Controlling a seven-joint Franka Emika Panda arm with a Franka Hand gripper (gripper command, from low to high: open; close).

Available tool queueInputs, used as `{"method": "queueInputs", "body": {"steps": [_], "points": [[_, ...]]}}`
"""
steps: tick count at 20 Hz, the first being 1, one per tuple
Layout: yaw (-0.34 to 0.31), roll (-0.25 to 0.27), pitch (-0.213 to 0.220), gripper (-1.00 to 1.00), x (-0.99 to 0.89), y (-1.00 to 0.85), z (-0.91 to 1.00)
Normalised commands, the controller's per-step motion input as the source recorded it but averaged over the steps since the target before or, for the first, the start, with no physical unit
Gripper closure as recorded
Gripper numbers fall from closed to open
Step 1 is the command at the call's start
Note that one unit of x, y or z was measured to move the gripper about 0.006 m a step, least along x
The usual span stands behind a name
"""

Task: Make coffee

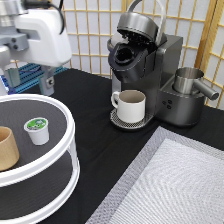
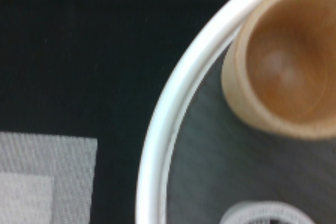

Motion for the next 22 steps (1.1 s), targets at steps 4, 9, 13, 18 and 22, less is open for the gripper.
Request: {"method": "queueInputs", "body": {"steps": [4,9,13,18,22], "points": [[-0.056,-0.004,-0.029,-1.00,0.00,0.01,-0.43],[-0.034,0.000,-0.003,-1.00,-0.03,0.08,-0.35],[-0.007,0.000,-0.012,-1.00,0.03,0.10,-0.17],[-0.002,0.000,-0.011,-1.00,0.15,0.09,-0.09],[0.000,0.003,-0.018,-1.00,-0.04,0.00,-0.35]]}}
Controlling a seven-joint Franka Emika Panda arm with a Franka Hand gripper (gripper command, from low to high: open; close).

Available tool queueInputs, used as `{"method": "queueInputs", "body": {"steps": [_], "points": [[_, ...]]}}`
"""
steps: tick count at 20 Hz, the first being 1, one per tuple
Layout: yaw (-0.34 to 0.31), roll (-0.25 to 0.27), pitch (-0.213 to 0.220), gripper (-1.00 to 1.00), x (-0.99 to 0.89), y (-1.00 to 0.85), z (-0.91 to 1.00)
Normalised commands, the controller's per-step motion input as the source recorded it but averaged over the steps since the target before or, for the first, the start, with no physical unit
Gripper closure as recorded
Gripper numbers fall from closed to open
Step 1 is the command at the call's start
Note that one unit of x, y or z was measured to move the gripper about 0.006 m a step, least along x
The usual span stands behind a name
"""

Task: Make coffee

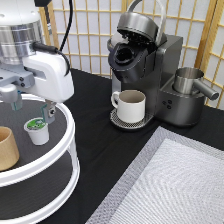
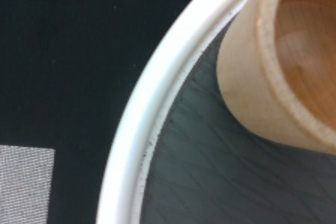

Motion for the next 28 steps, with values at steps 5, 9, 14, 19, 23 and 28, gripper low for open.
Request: {"method": "queueInputs", "body": {"steps": [5,9,14,19,23,28], "points": [[0.000,0.002,-0.029,-1.00,-0.07,0.00,-0.29],[0.000,0.000,-0.032,-1.00,-0.05,0.00,-0.15],[0.000,0.000,-0.058,-1.00,-0.18,0.00,-0.20],[0.000,0.000,-0.079,-1.00,-0.18,0.00,-0.09],[0.000,0.000,-0.093,1.00,-0.10,0.00,0.01],[0.000,0.000,-0.108,1.00,-0.09,0.00,0.00]]}}
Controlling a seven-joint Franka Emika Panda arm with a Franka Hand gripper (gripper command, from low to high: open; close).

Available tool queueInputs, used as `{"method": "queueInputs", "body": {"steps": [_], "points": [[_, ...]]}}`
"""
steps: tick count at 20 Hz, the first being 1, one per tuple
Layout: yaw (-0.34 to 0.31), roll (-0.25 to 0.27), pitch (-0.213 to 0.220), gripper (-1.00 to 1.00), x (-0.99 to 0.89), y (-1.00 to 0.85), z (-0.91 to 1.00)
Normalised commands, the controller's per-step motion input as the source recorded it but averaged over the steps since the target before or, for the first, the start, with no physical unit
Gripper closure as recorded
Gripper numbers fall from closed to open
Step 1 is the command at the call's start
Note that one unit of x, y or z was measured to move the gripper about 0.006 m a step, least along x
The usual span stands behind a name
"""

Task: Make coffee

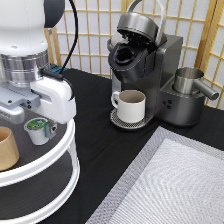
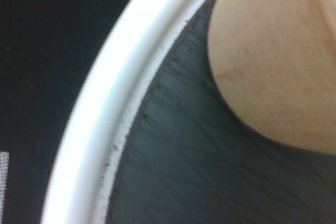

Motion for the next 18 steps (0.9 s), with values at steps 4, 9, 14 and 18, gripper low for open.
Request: {"method": "queueInputs", "body": {"steps": [4,9,14,18], "points": [[0.000,0.000,-0.135,1.00,-0.04,0.00,0.00],[0.005,0.000,-0.132,1.00,0.00,0.01,0.12],[0.009,0.050,-0.015,1.00,0.09,0.28,0.83],[0.044,0.213,0.096,1.00,0.23,0.52,0.67]]}}
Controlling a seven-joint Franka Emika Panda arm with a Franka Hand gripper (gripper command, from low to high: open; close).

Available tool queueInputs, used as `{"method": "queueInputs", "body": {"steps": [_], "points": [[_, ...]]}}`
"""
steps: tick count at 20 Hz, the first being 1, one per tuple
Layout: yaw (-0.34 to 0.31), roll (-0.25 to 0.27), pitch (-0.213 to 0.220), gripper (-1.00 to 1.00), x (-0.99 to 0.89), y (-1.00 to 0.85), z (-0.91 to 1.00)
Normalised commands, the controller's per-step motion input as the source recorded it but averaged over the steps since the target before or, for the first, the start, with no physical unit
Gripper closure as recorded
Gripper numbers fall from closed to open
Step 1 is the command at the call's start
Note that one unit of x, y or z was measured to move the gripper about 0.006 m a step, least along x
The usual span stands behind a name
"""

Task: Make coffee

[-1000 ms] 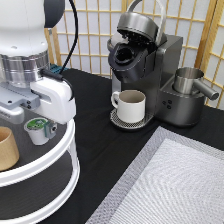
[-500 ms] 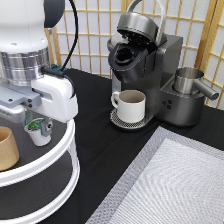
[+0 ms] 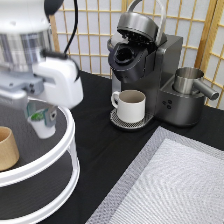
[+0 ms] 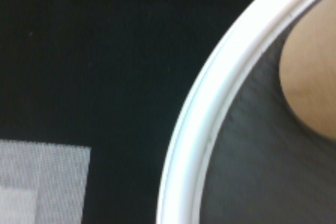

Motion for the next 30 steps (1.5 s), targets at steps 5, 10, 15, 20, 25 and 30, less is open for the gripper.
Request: {"method": "queueInputs", "body": {"steps": [5,10,15,20,25,30], "points": [[0.037,0.297,0.098,1.00,0.32,0.61,0.42],[0.020,0.311,0.049,1.00,0.42,0.62,0.39],[0.002,0.284,0.024,1.00,0.38,0.59,0.46],[0.000,0.280,0.020,1.00,0.29,0.58,0.47],[0.000,0.248,0.005,1.00,0.07,0.56,0.58],[0.002,0.119,-0.014,1.00,-0.16,0.57,0.39]]}}
